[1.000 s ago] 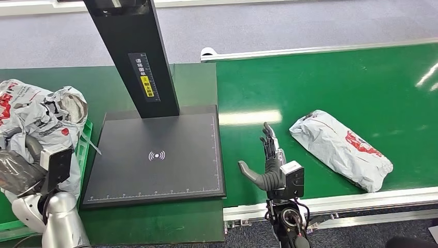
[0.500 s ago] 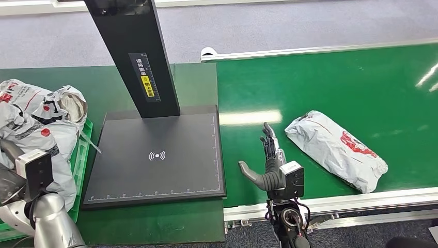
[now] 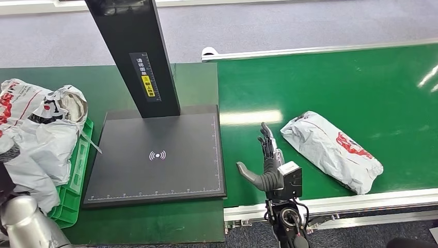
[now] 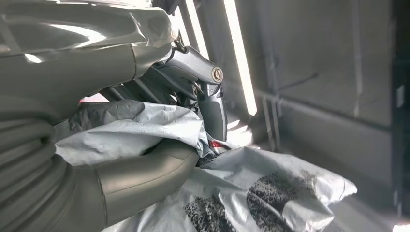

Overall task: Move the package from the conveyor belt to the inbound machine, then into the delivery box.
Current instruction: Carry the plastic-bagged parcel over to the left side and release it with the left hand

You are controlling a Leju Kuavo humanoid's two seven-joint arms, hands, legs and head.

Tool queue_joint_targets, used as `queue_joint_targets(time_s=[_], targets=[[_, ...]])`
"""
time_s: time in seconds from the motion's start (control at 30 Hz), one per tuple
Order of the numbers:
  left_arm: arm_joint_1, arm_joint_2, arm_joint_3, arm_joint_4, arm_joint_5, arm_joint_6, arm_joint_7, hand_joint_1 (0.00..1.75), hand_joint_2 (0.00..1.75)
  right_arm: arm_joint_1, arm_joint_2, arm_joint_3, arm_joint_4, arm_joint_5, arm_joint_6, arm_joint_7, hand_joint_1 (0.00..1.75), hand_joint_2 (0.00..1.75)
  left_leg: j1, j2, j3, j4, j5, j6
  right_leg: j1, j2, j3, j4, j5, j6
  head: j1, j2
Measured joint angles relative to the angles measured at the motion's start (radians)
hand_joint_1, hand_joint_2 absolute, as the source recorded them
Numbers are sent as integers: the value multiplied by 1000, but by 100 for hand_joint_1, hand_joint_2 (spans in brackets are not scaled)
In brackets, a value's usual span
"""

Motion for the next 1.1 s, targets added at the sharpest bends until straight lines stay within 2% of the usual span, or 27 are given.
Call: queue_joint_targets(time_s=[0.17,0.33,0.6,0.67,0.7,0.77,0.8,0.83,0.9,1.1], targets=[[-68,65,44,-1,-93,0,0,175,175,-2,-1,0,12,-14,0,-7,0,175,0,0,0,0,1,0,0,0,0,0,0,0,0,0],[-153,139,78,82,-231,-1,0,175,175,-7,-1,2,26,-28,-6,-25,0,175,0,0,0,0,2,0,0,0,0,0,0,0,0,0],[-245,183,123,192,-353,-2,8,175,175,-8,-4,4,36,-34,-6,-21,0,175,0,0,0,0,2,0,0,0,0,0,0,0,0,0],[-267,199,136,279,-494,-2,90,175,175,-8,-4,4,37,-34,-6,-15,0,175,-1,-1,0,0,2,0,0,-1,0,0,0,0,0,0],[-276,215,137,348,-589,-3,185,175,175,-8,-4,4,37,-34,-6,-10,0,175,-1,-1,0,0,2,0,0,-1,0,0,0,0,0,0],[-283,258,115,506,-735,-5,435,175,175,-8,-6,4,37,-32,-3,3,0,175,0,1,1,0,2,-1,0,1,-1,0,2,-2,0,0],[-283,280,96,575,-766,-5,542,175,175,-8,-7,3,37,-31,-2,8,0,175,1,2,1,0,2,-1,1,1,-1,1,2,-2,0,0],[-283,299,77,635,-774,-5,609,175,175,-8,-9,3,37,-30,0,12,0,175,1,3,1,0,3,-2,1,2,-1,1,2,-3,0,0],[-283,329,46,725,-774,-4,651,175,175,-8,-11,3,37,-27,2,16,0,175,1,3,1,0,3,-2,2,2,-1,1,2,-3,0,0],[-286,379,1,866,-775,-3,647,175,175,-8,-14,3,37,-27,2,17,0,175,1,2,0,0,3,-2,1,2,-1,1,2,-3,0,0]])
